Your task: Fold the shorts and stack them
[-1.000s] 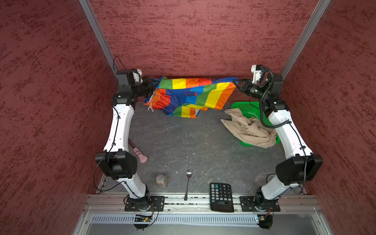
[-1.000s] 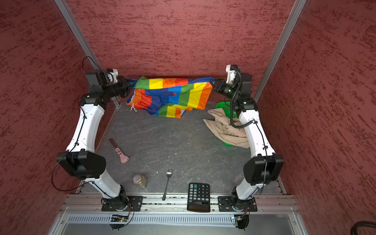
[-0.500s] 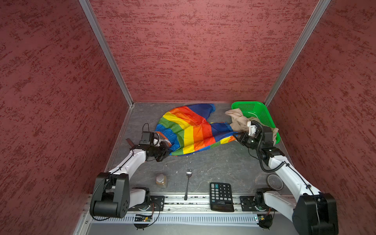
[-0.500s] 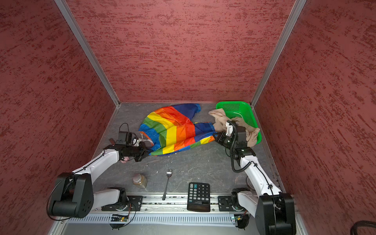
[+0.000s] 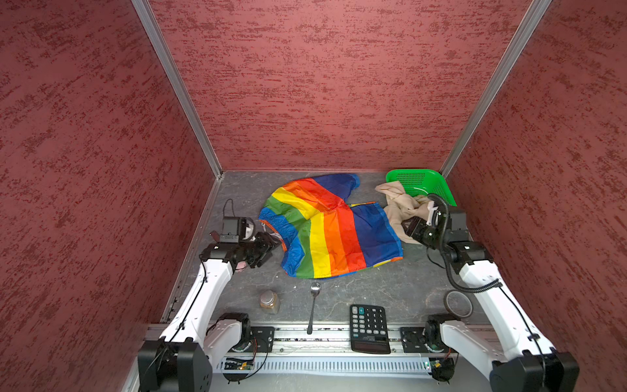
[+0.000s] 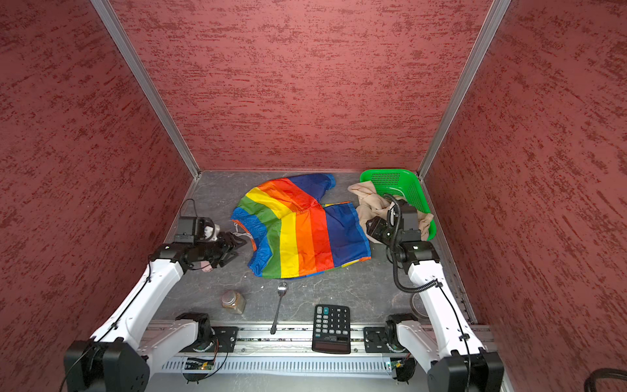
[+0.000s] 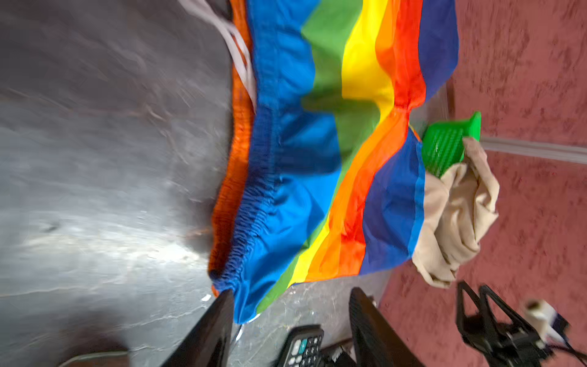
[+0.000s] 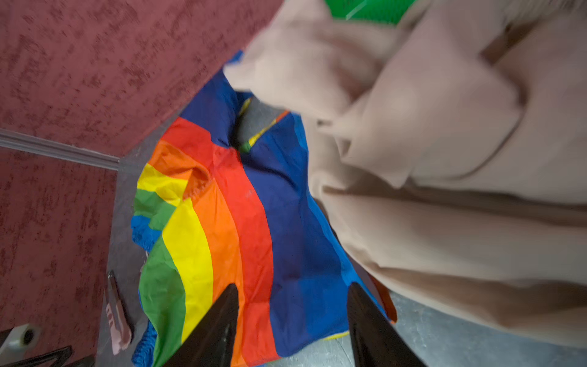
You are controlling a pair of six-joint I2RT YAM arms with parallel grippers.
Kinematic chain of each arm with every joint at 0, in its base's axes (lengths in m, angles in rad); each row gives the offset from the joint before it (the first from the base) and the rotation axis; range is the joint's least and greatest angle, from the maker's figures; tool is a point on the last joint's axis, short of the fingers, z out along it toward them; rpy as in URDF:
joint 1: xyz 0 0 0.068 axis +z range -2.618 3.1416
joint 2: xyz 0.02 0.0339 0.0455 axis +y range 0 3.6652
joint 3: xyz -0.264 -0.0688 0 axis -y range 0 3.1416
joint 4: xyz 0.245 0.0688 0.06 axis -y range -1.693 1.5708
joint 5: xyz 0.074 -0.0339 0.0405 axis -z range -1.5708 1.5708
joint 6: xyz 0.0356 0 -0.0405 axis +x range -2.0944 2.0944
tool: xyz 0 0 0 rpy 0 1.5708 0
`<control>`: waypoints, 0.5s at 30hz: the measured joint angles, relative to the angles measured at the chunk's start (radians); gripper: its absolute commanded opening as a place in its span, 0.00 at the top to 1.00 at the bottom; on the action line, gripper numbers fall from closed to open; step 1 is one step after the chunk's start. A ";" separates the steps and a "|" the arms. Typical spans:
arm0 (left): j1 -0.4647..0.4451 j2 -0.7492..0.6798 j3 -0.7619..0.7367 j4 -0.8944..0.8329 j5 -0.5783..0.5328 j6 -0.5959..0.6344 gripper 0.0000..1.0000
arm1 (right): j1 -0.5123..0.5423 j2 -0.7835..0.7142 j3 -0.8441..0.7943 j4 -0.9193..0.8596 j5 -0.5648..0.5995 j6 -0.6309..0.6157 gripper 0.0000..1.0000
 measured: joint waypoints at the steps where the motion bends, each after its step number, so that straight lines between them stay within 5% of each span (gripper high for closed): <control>1: 0.029 0.001 0.027 -0.025 -0.039 0.003 0.33 | 0.015 0.000 0.040 -0.006 0.023 -0.009 0.44; 4: 0.073 0.042 0.090 -0.063 -0.116 0.011 0.20 | 0.086 0.042 0.134 -0.011 0.075 -0.027 0.44; 7: 0.074 0.185 0.185 -0.066 -0.154 0.011 0.17 | 0.190 0.176 0.244 -0.005 0.114 -0.057 0.39; 15: 0.049 0.678 0.452 0.038 -0.206 0.004 0.35 | 0.323 0.750 0.594 0.027 0.148 -0.185 0.32</control>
